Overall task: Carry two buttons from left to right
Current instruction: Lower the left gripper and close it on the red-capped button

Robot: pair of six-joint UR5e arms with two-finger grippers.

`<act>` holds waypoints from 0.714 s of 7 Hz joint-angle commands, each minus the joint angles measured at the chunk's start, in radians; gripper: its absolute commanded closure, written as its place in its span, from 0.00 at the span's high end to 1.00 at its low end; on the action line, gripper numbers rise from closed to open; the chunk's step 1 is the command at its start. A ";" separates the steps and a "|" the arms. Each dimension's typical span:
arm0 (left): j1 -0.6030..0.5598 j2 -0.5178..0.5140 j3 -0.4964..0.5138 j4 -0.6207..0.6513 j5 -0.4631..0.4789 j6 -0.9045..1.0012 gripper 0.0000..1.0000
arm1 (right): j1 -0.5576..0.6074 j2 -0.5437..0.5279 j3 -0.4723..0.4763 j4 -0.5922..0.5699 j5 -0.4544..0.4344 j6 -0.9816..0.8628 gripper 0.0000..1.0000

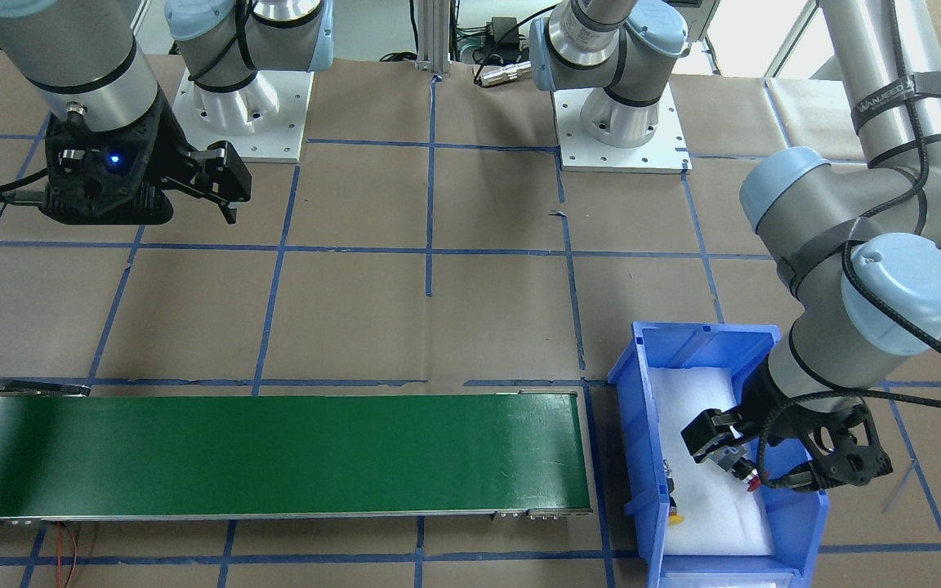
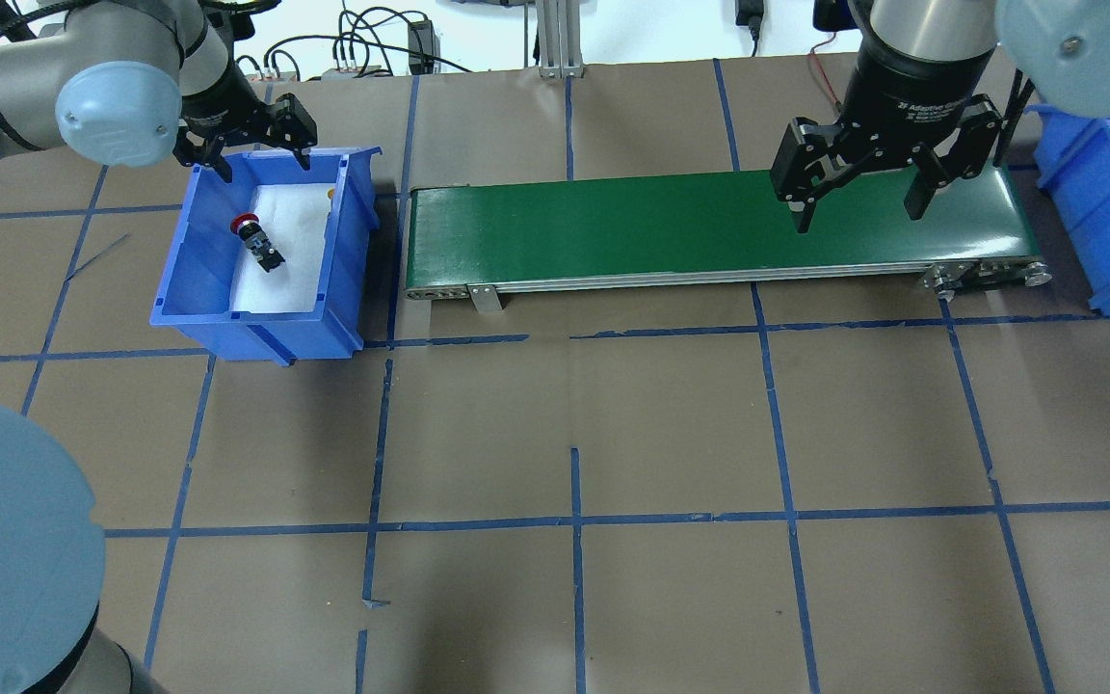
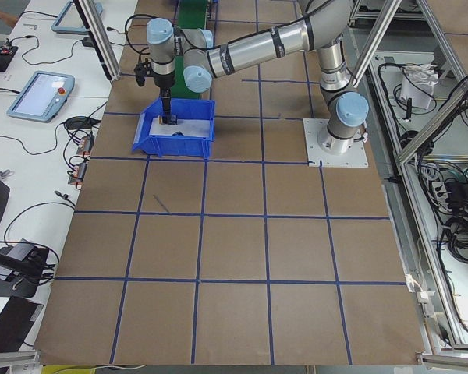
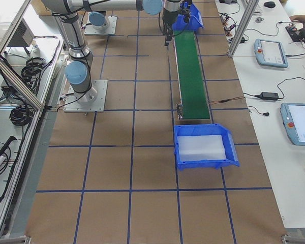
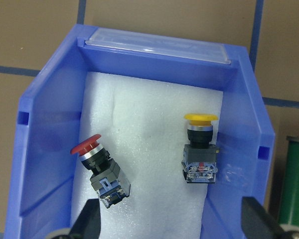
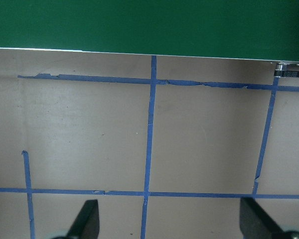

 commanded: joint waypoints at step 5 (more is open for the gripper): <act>0.024 -0.024 -0.044 -0.025 0.009 -0.189 0.74 | 0.011 -0.049 -0.027 0.001 0.018 -0.007 1.00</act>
